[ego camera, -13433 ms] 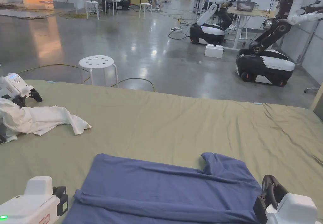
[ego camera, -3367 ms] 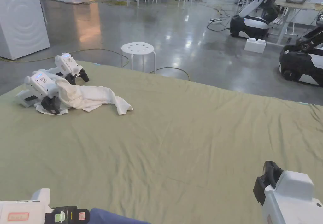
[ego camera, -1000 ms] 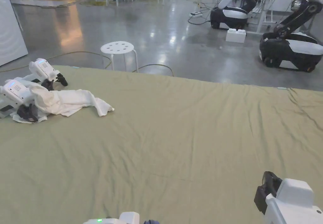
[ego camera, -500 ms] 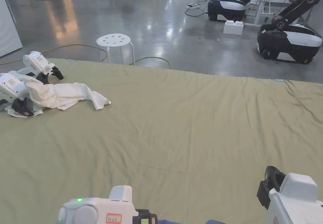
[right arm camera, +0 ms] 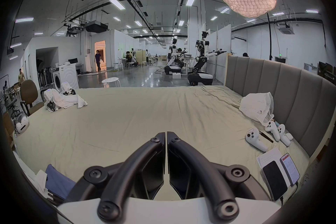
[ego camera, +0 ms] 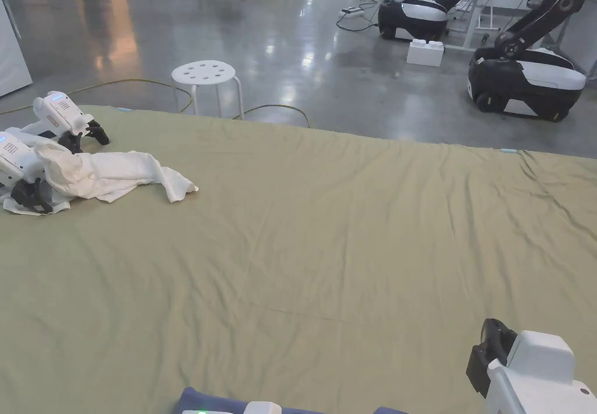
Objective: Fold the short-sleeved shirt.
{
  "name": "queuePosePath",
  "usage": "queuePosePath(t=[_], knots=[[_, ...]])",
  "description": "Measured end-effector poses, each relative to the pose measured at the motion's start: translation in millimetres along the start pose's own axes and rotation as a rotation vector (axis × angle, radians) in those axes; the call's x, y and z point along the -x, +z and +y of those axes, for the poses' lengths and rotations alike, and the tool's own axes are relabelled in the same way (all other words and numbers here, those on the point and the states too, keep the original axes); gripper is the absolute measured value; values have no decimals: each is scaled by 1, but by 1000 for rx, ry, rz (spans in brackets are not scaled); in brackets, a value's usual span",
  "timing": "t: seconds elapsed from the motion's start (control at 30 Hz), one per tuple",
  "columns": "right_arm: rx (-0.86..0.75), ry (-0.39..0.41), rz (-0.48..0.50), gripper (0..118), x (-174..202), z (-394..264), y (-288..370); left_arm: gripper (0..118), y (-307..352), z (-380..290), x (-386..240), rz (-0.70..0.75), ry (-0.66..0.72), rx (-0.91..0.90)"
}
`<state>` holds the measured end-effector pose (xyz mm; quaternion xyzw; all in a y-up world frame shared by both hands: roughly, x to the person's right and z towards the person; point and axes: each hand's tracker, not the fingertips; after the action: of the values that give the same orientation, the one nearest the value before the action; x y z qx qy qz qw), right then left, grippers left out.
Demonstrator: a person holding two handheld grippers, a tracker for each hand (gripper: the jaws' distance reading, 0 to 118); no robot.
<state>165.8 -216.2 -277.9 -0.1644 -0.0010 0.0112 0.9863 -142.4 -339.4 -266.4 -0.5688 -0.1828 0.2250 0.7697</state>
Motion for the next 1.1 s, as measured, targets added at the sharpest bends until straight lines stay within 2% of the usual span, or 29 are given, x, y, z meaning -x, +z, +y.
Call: queuePosePath(t=[0.07,0.3,0.37,0.43,0.5,0.53,0.57,0.67,0.87,0.97,1.07,1.1], knots=[[1,0,-1,0,0,-1,0,1,0,0,2,-33,32,-29],[-5,7,6,0,1,3,-1,3,22,1,1,-102,20,-92],[-7,5,8,0,1,4,-1,18,43,5,4,-112,13,-126],[-19,3,6,0,1,6,0,39,68,10,14,-125,-4,-188],[-40,3,0,0,0,9,3,57,98,16,33,-103,3,-256],[-50,3,-2,0,-1,11,4,69,112,18,48,-85,8,-291],[-65,0,-3,0,-2,13,6,75,123,19,62,-54,17,-311],[-86,-6,-10,0,-4,19,7,77,146,20,108,-6,79,-336],[-88,-23,-15,0,-6,23,6,77,133,12,183,-76,210,-217],[-86,-20,-17,0,-6,22,6,76,112,3,205,-190,274,-177],[-78,-15,-15,0,-3,19,7,76,109,-5,205,-346,279,-245],[-76,-17,-15,0,-2,19,7,76,104,-5,208,-380,320,-236]])
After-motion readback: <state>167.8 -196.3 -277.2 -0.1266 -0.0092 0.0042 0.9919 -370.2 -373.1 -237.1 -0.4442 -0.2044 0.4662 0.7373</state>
